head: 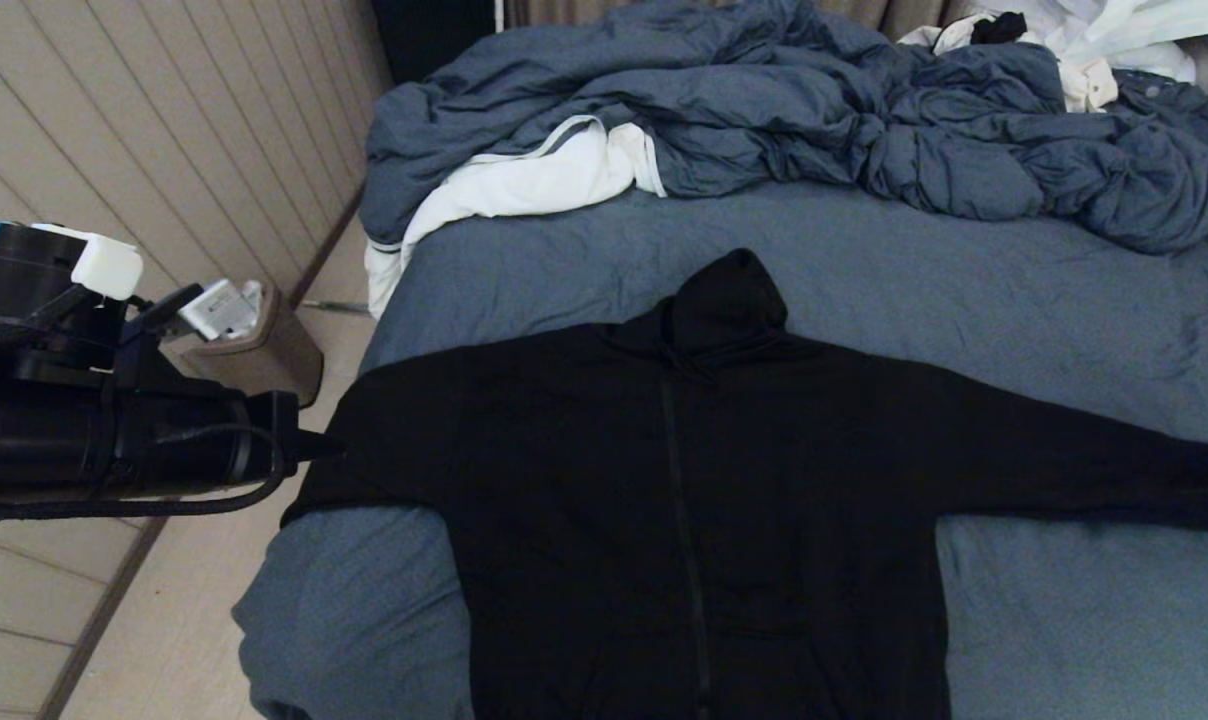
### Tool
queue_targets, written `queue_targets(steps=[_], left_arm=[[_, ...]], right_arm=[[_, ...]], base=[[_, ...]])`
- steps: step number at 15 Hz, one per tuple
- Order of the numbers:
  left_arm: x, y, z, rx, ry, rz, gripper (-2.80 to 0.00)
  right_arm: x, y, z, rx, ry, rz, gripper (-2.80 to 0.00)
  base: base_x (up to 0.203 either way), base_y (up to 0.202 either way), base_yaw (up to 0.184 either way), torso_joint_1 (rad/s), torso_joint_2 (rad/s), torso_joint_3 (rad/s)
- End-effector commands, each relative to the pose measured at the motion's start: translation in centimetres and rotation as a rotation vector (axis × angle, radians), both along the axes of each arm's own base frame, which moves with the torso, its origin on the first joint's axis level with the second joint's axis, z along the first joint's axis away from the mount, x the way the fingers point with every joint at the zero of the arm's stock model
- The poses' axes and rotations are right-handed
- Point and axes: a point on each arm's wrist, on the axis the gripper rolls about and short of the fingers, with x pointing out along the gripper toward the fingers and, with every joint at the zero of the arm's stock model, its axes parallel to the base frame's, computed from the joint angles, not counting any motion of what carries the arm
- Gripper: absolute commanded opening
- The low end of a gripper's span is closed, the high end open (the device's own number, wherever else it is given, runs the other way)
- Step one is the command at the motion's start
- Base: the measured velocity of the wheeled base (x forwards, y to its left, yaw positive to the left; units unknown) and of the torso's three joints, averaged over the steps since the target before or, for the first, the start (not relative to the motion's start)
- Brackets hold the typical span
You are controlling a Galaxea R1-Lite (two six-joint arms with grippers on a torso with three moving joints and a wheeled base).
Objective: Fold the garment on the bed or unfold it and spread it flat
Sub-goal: Fold the black sweatshirt
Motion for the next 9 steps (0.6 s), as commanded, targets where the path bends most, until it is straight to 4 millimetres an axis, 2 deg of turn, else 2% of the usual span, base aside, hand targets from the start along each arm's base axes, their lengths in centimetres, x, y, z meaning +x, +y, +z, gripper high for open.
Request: queue_targets(steps=[1, 5, 8, 9], left_arm=[[-0.8, 0.2, 0.2, -0.003, -0.011, -0.002, -2.8], [-3.0, 0.8, 1.6, -0.027, -0.07, 0.004, -2.8], [-5.8, 1.5, 2.4, -0.043, -0.112, 0.01, -2.8], [-6.7, 1.8, 2.6, -0.045, -0.125, 0.013, -2.8]], right_arm=[[-0.2, 0.0, 1.3, -0.008, -0.016, -0.004, -2.8], [-0.5, 2.0, 7.0, 0.062, -0.069, -0.008, -2.8], [0.2, 5.3, 11.6, 0.103, -0.098, 0.022, -2.8], [1.0, 7.3, 13.1, 0.119, -0.101, 0.054, -2.8]], base=[[0.0, 0.0, 0.0, 0.0, 0.0, 0.0], [0.0, 0.0, 0.0, 0.0, 0.0, 0.0], [0.0, 0.0, 0.0, 0.0, 0.0, 0.0], [0.0, 0.0, 0.0, 0.0, 0.0, 0.0]])
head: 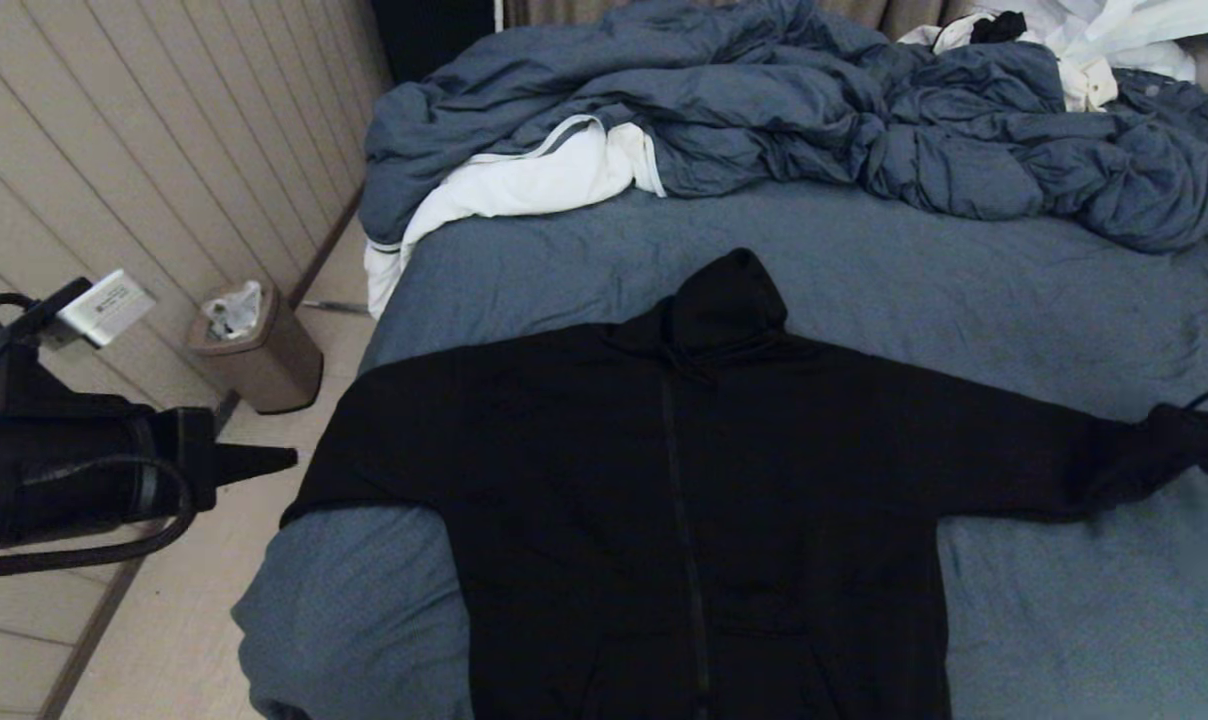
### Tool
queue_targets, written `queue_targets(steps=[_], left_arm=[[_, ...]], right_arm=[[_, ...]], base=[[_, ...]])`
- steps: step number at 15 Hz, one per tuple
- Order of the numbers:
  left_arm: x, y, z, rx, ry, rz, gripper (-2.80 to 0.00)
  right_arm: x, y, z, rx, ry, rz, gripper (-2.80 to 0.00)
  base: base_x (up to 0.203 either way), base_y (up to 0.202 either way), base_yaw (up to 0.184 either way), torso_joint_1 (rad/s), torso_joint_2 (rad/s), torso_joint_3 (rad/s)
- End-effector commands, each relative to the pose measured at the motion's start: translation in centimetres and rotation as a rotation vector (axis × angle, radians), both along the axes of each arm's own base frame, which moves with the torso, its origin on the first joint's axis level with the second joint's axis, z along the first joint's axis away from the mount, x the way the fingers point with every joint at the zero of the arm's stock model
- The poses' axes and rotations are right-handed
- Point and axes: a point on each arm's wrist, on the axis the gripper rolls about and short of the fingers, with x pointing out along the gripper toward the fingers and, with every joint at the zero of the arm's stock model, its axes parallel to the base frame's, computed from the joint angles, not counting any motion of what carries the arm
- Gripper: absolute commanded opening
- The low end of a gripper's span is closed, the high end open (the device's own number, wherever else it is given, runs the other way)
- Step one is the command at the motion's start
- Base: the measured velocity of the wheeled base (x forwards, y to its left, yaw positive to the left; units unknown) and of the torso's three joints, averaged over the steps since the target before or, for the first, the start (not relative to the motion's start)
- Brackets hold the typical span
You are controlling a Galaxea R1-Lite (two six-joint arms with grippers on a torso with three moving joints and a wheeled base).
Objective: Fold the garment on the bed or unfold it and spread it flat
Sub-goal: Fold the black sweatshirt
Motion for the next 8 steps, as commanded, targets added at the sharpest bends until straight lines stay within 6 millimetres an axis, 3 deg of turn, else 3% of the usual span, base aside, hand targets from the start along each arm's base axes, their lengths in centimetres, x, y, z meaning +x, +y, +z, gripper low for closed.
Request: queue_targets(steps=[1, 4, 8], left_arm=[[-2.5, 0.7, 1.0, -0.015, -0.061, 0.008, -2.8], [-4.6, 1.6, 1.5, -0.006, -0.083, 0.059, -2.8], [-6.7, 2.2, 1.8, -0.006, -0.096, 0.068, -2.8]], right_arm=[[1.3, 4.5, 5.1, -0.027, -0.048, 0.077, -2.8], [3.7, 12.5, 8.9, -0.003, -0.065, 0.223, -2.8], [4.1, 22.9, 14.8, -0.1, -0.135, 0.349, -2.8]], base=[[0.0, 0.0, 0.0, 0.0, 0.0, 0.0], [0.0, 0.0, 0.0, 0.0, 0.0, 0.0], [0.0, 0.0, 0.0, 0.0, 0.0, 0.0]])
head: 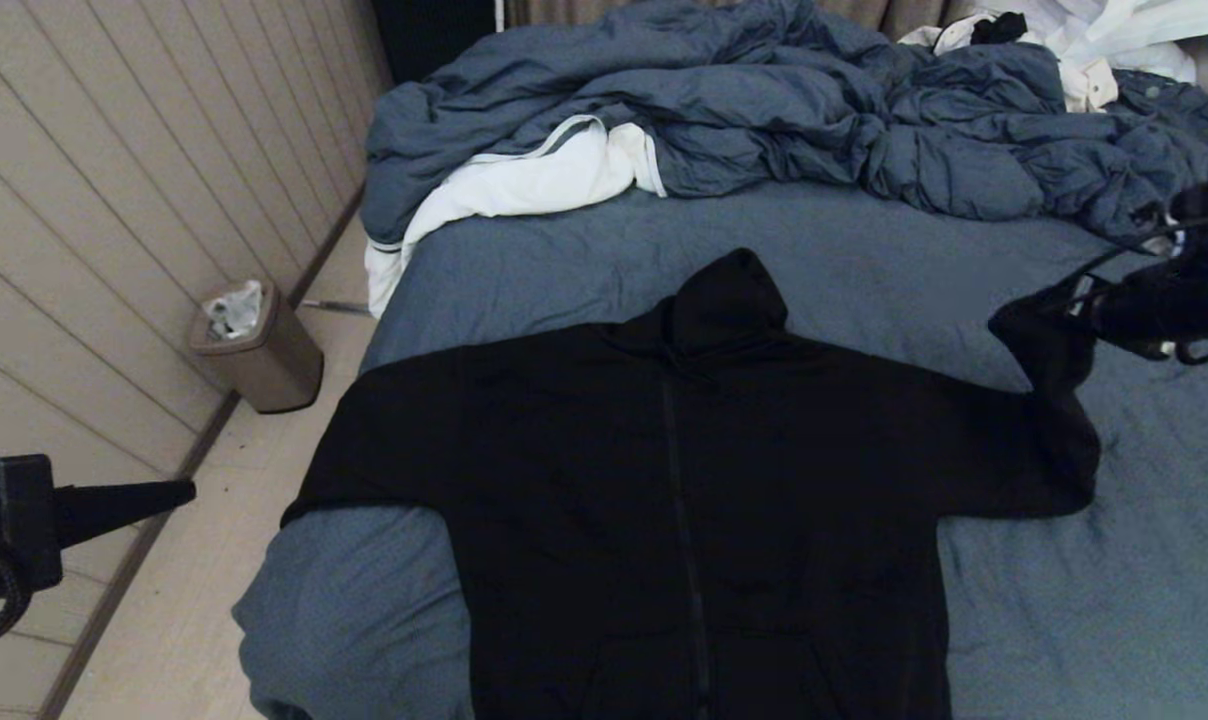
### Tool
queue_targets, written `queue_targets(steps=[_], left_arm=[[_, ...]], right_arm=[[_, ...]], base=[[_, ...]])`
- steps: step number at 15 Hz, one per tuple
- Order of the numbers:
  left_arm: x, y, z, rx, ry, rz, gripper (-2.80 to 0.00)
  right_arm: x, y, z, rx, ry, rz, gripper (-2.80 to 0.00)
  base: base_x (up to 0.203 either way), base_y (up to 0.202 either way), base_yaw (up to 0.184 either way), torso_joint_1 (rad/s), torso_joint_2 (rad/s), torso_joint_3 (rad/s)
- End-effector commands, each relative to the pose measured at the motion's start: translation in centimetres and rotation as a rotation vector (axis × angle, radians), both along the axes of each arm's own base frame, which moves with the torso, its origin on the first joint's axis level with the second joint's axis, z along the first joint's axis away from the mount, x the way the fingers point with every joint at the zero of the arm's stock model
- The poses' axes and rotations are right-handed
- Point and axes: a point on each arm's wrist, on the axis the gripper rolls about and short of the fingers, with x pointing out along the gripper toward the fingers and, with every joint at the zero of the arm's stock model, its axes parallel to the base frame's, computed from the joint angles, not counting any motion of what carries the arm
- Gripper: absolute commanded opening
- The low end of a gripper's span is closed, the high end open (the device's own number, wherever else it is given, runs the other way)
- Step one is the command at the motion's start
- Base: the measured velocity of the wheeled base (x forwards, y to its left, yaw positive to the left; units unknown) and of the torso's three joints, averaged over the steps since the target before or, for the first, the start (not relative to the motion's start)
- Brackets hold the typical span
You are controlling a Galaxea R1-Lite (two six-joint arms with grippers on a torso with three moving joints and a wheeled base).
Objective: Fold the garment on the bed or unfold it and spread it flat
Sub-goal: Fold the black sweatshirt
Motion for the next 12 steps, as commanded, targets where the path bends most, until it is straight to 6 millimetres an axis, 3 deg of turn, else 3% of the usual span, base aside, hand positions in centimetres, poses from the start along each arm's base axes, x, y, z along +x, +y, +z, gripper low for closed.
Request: queue_targets(steps=[1, 4, 7, 12], left_arm=[[-1.0, 0.2, 0.4, -0.01, -0.033, 0.0, -2.8], [-1.4, 0.3, 0.3, -0.015, -0.036, 0.0, -2.8], [-2.0, 0.5, 0.1, -0.017, -0.039, -0.001, -2.8], [-3.4, 0.8, -0.2, -0.028, -0.035, 0.002, -2.8]], right_arm=[[-1.3, 5.3, 4.5, -0.052, -0.093, 0.08, -2.8], [-1.5, 12.4, 6.4, -0.079, -0.132, 0.207, -2.8], [-1.9, 19.9, 6.9, -0.097, -0.145, 0.338, -2.8], [-3.2, 31.6, 4.4, -0.138, -0.092, 0.53, -2.8]], base=[[0.0, 0.0, 0.0, 0.0, 0.0, 0.0], [0.0, 0.0, 0.0, 0.0, 0.0, 0.0], [0.0, 0.0, 0.0, 0.0, 0.0, 0.0], [0.0, 0.0, 0.0, 0.0, 0.0, 0.0]])
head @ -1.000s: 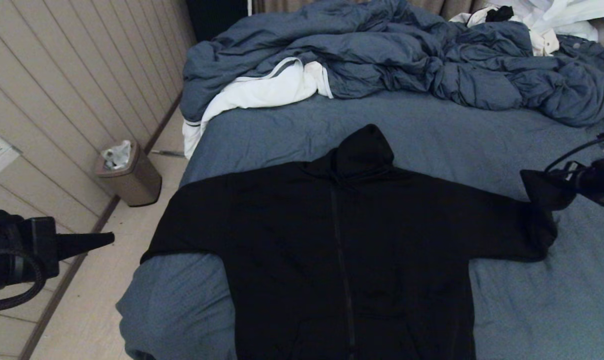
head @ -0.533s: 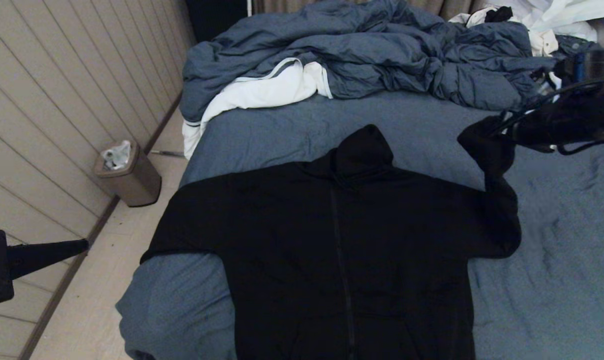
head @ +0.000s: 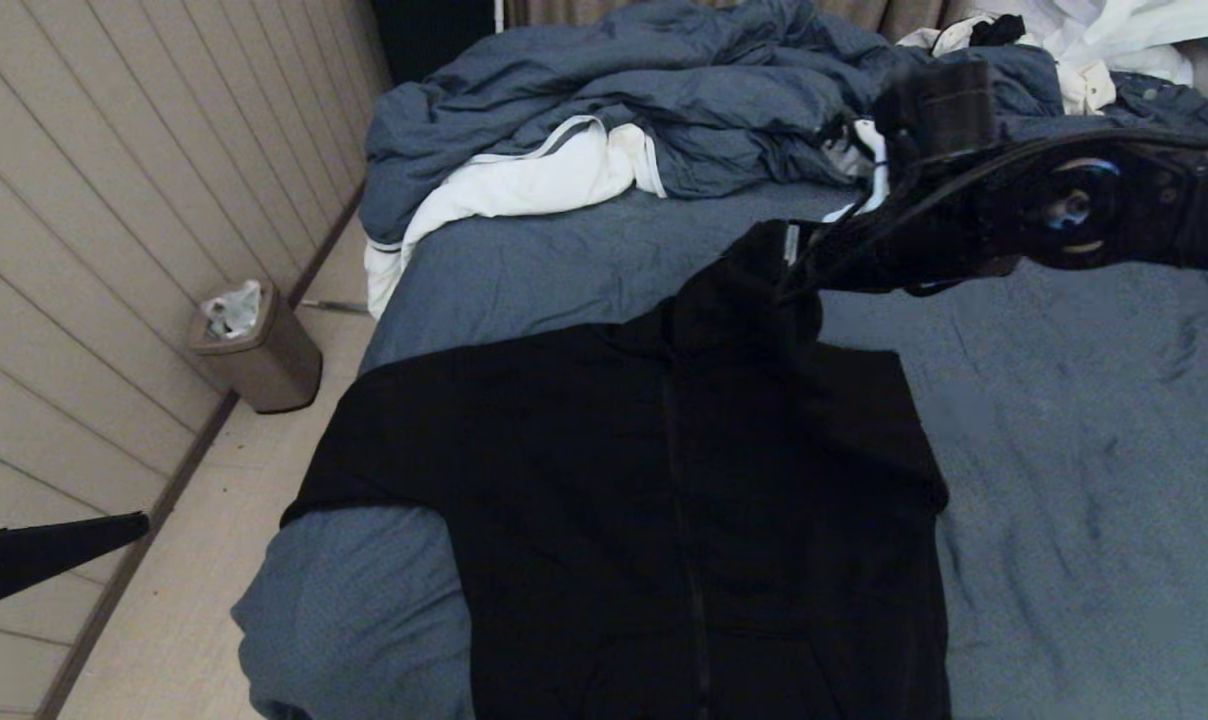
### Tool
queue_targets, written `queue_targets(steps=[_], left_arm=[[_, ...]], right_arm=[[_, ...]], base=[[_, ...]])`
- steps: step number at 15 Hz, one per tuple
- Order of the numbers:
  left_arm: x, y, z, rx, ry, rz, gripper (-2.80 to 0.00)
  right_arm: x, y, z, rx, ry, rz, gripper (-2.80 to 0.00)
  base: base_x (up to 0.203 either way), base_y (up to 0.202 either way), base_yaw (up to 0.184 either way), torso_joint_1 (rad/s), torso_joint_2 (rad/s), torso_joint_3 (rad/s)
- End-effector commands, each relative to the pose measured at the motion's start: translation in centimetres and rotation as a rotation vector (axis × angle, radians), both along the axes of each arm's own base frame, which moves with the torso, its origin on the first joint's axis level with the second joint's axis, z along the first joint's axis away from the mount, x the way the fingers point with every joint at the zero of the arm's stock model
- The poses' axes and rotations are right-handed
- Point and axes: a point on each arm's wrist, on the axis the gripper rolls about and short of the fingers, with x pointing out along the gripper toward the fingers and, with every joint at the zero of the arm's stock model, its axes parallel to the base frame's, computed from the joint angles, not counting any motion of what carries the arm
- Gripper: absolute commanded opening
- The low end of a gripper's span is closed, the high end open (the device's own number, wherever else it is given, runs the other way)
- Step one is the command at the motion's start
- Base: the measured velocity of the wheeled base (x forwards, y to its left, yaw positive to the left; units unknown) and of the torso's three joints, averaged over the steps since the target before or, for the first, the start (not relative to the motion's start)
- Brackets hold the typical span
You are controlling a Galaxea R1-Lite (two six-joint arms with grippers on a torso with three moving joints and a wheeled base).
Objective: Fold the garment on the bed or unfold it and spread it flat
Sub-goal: Fold the black sweatshirt
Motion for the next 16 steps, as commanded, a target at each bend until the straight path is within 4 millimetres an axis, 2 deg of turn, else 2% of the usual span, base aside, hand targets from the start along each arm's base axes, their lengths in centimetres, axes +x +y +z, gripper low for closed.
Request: queue_targets(steps=[1, 4, 10, 13, 14, 16], left_arm=[[-0.7, 0.2, 0.0, -0.006, -0.015, 0.002, -2.8], [-1.0, 0.2, -0.3, -0.007, -0.012, 0.0, -2.8], [-1.5, 0.3, -0.8, -0.009, -0.008, -0.002, -2.8], [-2.0, 0.4, -1.1, -0.012, -0.012, -0.005, -2.8], [-1.9, 0.4, -1.2, -0.013, -0.01, -0.004, -2.8], [-2.0, 0.4, -1.2, -0.016, -0.007, -0.001, -2.8]], right_arm=[[-0.3, 3.8, -1.7, -0.035, 0.036, 0.054, -2.8], [-1.6, 6.6, -2.1, -0.053, 0.041, 0.117, -2.8], [-2.9, 9.1, -3.3, -0.087, 0.073, 0.185, -2.8], [-3.9, 10.8, -4.6, -0.117, 0.103, 0.223, -2.8], [-3.8, 11.1, -5.2, -0.149, 0.109, 0.213, 0.0], [-3.7, 11.2, -5.6, -0.166, 0.109, 0.223, 0.0]], base=[[0.0, 0.0, 0.0, 0.0, 0.0, 0.0], [0.0, 0.0, 0.0, 0.0, 0.0, 0.0], [0.0, 0.0, 0.0, 0.0, 0.0, 0.0], [0.0, 0.0, 0.0, 0.0, 0.0, 0.0], [0.0, 0.0, 0.0, 0.0, 0.0, 0.0], [0.0, 0.0, 0.0, 0.0, 0.0, 0.0]])
